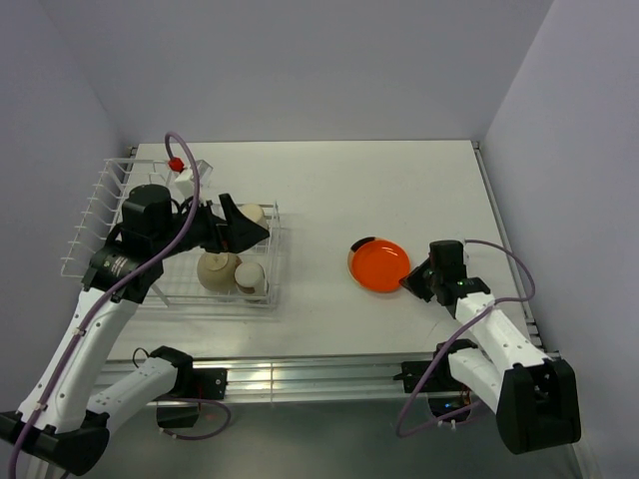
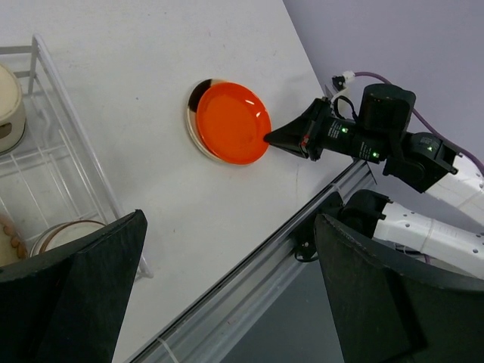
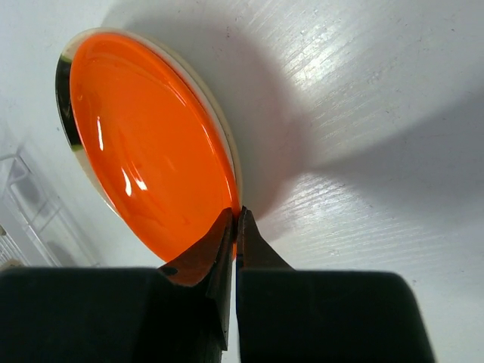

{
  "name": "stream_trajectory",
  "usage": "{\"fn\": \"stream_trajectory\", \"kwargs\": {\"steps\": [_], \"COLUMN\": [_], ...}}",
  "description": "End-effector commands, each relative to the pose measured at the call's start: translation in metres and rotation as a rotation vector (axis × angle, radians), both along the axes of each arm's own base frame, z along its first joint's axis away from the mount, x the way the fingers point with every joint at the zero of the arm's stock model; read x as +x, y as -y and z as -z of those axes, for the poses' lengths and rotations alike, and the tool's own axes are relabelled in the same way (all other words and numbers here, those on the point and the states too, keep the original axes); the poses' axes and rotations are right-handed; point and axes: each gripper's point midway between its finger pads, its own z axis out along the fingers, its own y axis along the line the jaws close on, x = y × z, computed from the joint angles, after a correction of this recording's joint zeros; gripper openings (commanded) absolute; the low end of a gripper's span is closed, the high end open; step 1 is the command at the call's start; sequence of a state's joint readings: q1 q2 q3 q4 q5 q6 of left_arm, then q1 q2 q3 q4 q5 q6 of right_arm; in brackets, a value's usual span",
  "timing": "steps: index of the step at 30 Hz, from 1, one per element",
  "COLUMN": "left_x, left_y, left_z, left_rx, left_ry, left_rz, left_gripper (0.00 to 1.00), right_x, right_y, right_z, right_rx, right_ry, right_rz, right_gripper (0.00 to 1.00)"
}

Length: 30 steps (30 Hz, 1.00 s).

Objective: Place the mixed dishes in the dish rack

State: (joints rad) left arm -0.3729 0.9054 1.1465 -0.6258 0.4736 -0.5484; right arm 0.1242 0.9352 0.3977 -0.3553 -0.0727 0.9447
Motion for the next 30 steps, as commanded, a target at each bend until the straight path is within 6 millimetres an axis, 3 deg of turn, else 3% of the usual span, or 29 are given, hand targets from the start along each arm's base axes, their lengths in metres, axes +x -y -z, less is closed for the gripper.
{"fn": "stream_trajectory", "kwargs": {"steps": [1, 5, 8, 10, 16, 22, 30], "left_x": [-0.002, -0.011, -0.019, -0.021, -0.018, -0.012, -0.009], "left_y": [0.006, 0.02, 0.03, 0.035, 0.049, 0.059, 0.075], "left_z": [-0.013, -0.002, -0.005, -0.011, 0.002, 0.007, 0.009], "left_rx": [-0.046, -0.098, -0.178, -0.221, -0.226, -0.218, -0.217], "left_ry": [0.042, 0.014, 0.025, 0.042, -0.011, -0.045, -0.075], "left_rz": [0.022, 0.115, 0.181, 0.213, 0.319, 0.36, 0.367], "left_gripper": [0.99, 0.99, 0.99, 0.99, 0.92, 0.89, 0.88], "right_x": [-0.005, -0.004, -0.002, 0.002, 0.0, -0.015, -0.031], "right_y": [0.0, -0.005, -0.011, -0.015, -0.031, -0.058, -0.08], "right_z": [-0.002, -0.014, -0.034, -0.055, -0.108, -0.149, -0.207], "right_rx": [-0.01, 0.013, 0.031, 0.044, 0.068, 0.125, 0.208], "right_ry": [0.003, 0.04, 0.093, 0.155, 0.273, 0.365, 0.509], "right_rz": [-0.025, -0.053, -0.088, -0.114, -0.261, -0.489, -0.634], "right_gripper": [0.0, 0.0, 0.0, 0.0, 0.0, 0.0, 0.0]}}
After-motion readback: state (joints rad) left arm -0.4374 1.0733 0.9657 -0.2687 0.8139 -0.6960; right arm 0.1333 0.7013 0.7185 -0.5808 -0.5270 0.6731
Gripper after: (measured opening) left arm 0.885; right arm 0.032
